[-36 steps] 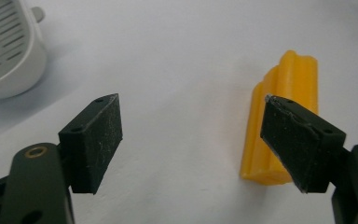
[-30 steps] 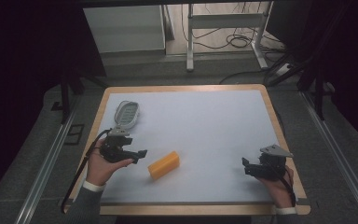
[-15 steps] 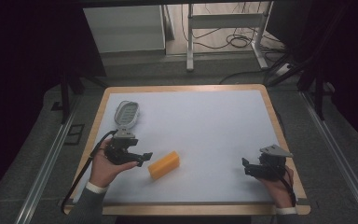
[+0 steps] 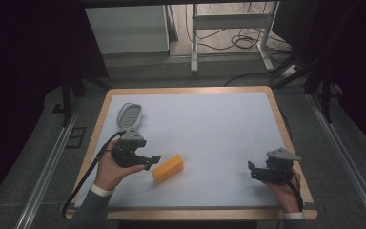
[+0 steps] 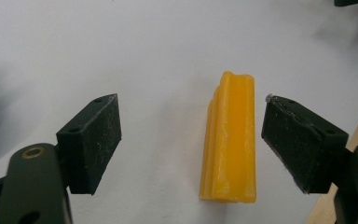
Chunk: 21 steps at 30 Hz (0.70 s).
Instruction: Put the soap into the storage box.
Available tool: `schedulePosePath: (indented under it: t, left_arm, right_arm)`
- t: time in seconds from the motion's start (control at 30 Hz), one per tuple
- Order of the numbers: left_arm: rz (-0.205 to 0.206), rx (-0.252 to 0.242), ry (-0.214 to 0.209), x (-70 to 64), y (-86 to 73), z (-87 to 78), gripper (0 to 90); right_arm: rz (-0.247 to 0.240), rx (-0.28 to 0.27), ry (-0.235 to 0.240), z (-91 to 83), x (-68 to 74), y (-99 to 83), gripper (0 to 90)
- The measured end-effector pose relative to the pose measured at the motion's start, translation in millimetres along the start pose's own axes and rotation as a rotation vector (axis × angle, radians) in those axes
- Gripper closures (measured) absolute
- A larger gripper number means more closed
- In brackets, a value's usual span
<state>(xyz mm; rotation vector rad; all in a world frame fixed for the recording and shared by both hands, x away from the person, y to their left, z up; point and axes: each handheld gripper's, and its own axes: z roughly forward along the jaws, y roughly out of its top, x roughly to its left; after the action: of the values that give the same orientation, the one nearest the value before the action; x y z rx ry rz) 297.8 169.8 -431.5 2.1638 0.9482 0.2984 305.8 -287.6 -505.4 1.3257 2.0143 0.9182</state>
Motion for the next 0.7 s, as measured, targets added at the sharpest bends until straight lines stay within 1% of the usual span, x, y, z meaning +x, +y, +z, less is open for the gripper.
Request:
schedulePosePath:
  t: [0.13,0.3,0.4,0.43,0.47,0.5,0.53,0.57,0.63,0.67,0.7]
  left_arm:
    - [0.018,0.023,-0.022,-5.2,2.6,5.1,19.5]
    - [0.026,0.037,-0.032,-7.6,3.8,11.7,19.5]
    - [0.029,0.052,-0.05,-10.7,4.4,22.4,19.5]
    - [0.029,0.052,-0.05,-10.7,4.4,22.4,19.6]
    - [0.03,0.066,-0.059,-12.6,4.6,29.7,19.6]
    - [0.03,0.066,-0.059,-12.6,4.6,29.7,19.6]
    - [0.027,0.075,-0.069,-14.9,4.1,36.3,19.6]
    - [0.027,0.075,-0.069,-14.9,4.1,36.3,19.6]
    - [0.032,0.086,-0.076,-16.3,3.5,41.8,19.6]
    - [0.039,0.083,-0.073,-16.8,3.0,43.4,20.3]
    - [0.037,0.079,-0.075,-17.0,2.6,45.1,20.3]
  right_arm:
    - [-0.001,0.005,-0.003,0.8,-0.2,-0.5,5.4]
    - [0.001,0.001,0.01,0.6,0.5,-0.3,5.4]
    - [0.002,0.002,0.014,1.0,0.6,-0.5,5.4]
    - [0.002,0.002,0.014,1.0,0.6,-0.5,5.4]
    - [0.003,0.006,0.012,1.6,0.1,-1.0,5.4]
    - [0.003,0.006,0.012,1.6,0.1,-1.0,5.4]
    - [0.003,0.007,0.008,1.7,-0.2,-1.2,5.4]
    - [0.003,0.007,0.008,1.7,-0.2,-1.2,5.4]
    - [0.002,0.008,0.005,1.7,-0.5,-1.5,5.4]
    - [0.005,0.012,0.003,1.9,-0.7,-1.6,5.4]
    - [0.005,0.012,0.003,1.9,-0.7,-1.6,5.4]
